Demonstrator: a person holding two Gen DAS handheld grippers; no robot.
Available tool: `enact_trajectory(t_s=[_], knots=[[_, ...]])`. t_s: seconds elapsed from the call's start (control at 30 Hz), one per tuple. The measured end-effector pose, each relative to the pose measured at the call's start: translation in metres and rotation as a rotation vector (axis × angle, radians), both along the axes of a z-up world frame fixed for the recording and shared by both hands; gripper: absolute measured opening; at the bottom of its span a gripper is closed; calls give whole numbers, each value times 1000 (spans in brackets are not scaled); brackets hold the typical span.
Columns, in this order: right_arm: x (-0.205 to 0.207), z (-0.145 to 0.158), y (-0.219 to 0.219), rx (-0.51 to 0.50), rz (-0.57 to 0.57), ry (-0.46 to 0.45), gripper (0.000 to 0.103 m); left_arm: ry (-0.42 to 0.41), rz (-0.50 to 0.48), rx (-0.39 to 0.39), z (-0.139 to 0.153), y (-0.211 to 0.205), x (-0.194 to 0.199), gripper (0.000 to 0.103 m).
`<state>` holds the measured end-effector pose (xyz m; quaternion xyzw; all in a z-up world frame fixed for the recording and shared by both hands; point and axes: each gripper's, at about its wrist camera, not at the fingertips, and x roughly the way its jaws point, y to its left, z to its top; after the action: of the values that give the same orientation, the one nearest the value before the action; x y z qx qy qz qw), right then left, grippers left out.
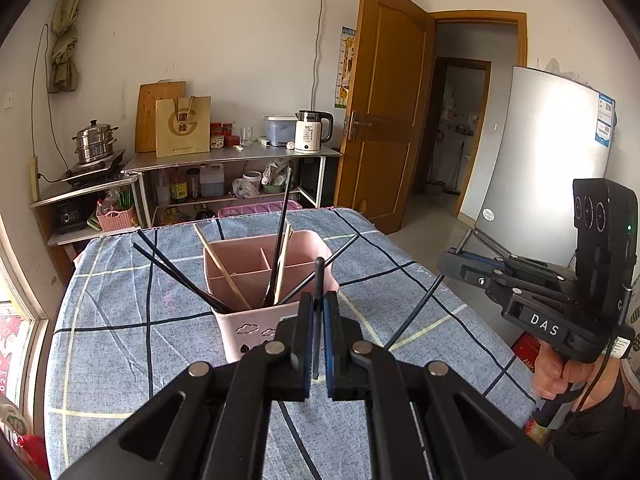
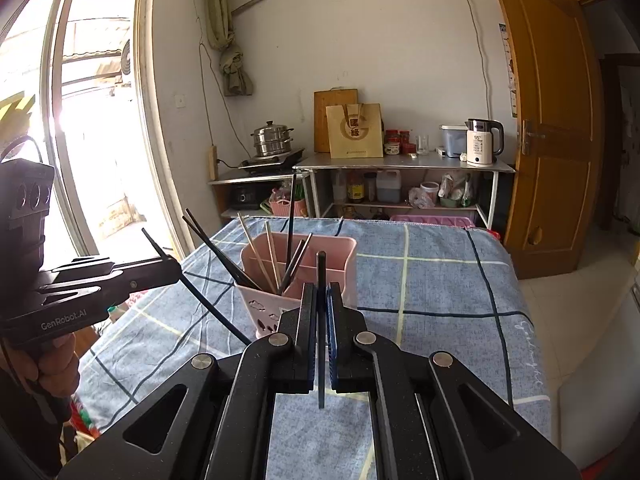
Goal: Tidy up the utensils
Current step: 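Lift both black chopsticks and carry them over the pink basket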
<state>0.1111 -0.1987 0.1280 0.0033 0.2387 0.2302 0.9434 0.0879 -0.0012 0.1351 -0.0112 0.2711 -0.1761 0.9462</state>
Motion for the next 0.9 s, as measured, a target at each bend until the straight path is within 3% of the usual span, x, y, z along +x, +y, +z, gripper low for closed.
enact_trajectory(t_s=[0.47, 0.9], knots=[[1, 12, 10, 4, 45, -17, 4, 24, 6, -10, 5, 12, 4, 5], [11, 65, 44, 20, 119, -147, 4, -54, 41, -24, 71, 37, 28, 5]])
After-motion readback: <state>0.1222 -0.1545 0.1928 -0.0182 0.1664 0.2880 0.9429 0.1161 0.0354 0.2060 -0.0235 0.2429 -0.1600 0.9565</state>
